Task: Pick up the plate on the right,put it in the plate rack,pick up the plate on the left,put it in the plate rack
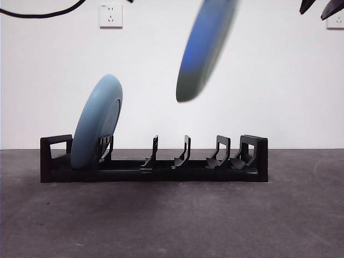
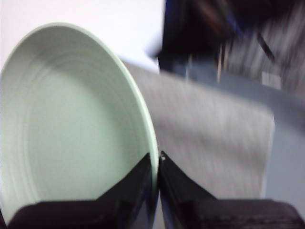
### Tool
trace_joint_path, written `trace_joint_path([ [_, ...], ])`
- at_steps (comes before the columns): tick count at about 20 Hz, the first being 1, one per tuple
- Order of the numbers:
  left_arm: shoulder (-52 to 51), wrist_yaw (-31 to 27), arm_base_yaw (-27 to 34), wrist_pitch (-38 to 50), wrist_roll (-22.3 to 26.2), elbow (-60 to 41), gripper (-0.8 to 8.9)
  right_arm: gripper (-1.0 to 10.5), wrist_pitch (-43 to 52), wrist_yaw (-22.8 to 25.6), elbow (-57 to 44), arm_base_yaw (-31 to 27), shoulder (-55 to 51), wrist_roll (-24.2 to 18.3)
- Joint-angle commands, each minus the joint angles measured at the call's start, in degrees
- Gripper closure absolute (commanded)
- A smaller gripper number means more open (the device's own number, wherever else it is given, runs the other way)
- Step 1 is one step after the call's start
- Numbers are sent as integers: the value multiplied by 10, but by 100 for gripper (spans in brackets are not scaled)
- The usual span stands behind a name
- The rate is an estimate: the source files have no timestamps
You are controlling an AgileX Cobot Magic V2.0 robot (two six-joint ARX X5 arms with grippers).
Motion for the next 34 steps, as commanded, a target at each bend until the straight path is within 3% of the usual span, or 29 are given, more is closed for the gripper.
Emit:
trace_joint_path([
  [1, 20, 49, 58, 76, -106, -2, 823, 760, 2, 3, 0, 0, -5, 4],
  [4, 64, 73, 111, 147, -170, -2, 823, 760, 1, 2, 0, 0, -5, 4],
  [8, 129, 72, 146, 207, -186, 12, 822, 760, 1, 2, 0, 0, -5, 4],
  [13, 199, 73, 156, 157, -176, 80, 823, 760, 2, 2, 0, 0, -4, 3],
  [29, 241, 69, 166, 37, -138, 83, 813, 761, 2, 8, 0, -2, -4, 2],
  [30, 241, 68, 166, 30, -138, 83, 803, 761, 1, 8, 0, -2, -4, 2],
  [33, 241, 72, 164, 26, -138, 83, 540, 761, -4, 7, 0, -2, -4, 2],
  [34, 240, 87, 160, 25, -139, 83, 522, 761, -11, 7, 0, -2, -4, 1],
])
